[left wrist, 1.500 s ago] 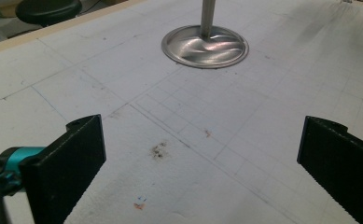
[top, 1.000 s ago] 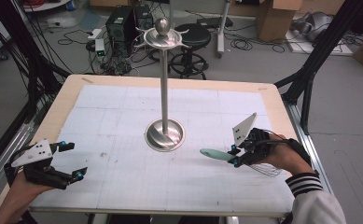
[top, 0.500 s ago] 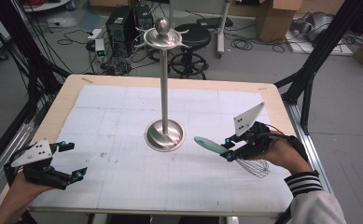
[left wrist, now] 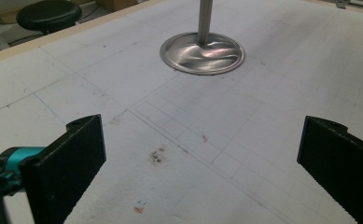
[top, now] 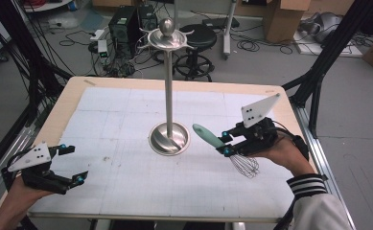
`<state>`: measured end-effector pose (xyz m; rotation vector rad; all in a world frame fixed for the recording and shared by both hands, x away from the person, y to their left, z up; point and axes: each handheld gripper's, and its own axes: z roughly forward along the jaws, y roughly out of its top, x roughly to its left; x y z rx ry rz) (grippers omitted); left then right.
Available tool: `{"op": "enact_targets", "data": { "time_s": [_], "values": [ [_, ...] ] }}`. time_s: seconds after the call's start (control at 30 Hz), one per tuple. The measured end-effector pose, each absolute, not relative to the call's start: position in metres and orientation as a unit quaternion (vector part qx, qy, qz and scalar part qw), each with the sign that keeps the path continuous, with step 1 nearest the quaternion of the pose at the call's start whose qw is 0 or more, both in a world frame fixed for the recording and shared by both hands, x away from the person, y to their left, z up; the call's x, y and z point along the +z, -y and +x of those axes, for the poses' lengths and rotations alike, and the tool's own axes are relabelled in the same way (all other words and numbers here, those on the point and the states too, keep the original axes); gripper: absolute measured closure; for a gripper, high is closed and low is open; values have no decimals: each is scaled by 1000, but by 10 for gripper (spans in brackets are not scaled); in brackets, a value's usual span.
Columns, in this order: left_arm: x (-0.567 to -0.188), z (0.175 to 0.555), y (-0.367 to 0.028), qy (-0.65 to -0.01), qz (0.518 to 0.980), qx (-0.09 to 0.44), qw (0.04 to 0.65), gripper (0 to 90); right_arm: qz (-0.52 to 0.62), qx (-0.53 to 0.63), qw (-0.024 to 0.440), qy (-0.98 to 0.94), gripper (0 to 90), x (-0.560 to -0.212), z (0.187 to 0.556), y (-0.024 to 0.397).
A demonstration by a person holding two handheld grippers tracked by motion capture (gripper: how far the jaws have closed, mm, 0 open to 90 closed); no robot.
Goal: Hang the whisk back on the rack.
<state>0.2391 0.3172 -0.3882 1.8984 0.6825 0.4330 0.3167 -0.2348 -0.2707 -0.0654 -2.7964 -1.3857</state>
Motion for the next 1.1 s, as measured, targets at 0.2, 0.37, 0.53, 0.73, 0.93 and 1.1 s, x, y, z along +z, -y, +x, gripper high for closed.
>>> {"op": "enact_targets", "data": {
  "time_s": [0.2, 0.37, 0.53, 0.73, 0.93, 1.1],
  "values": [
    [-388, 239, -319, -283, 790, 178, 514, 17, -12, -476, 13, 879, 699, -255, 319, 222],
    [-388, 239, -318, -282, 790, 176, 515, 17, -13, -504, 13, 863, 699, -246, 323, 215],
    [-388, 239, -318, -276, 791, 172, 519, 17, -18, -524, 14, 851, 699, -238, 328, 208],
    [-387, 239, -318, -274, 791, 173, 519, 17, -30, -545, 14, 838, 699, -231, 335, 202],
    [-387, 240, -318, -275, 791, 172, 518, 17, -20, -556, 9, 831, 699, -221, 339, 193],
    [-387, 240, -317, -274, 791, 171, 520, 17, -27, -565, 3, 825, 699, -212, 345, 186]
  ]
}}
